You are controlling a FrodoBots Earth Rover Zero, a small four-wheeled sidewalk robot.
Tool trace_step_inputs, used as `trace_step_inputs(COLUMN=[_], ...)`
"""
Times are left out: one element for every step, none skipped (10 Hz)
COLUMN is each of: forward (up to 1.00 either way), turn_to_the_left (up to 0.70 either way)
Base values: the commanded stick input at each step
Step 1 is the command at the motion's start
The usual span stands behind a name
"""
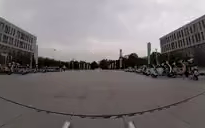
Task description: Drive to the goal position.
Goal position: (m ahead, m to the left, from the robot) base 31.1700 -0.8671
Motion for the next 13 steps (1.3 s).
trace_step_inputs(forward=[0.60, 0.60, 0.60, 0.60, 0.60, 0.60, 0.60, 0.60, 0.60, 0.60, 0.60, 0.60, 0.60], turn_to_the_left=[0.00, 0.00, 0.00, 0.00, 0.00, 0.00, 0.00, 0.00, 0.00, 0.00, 0.00, 0.00, 0.00])
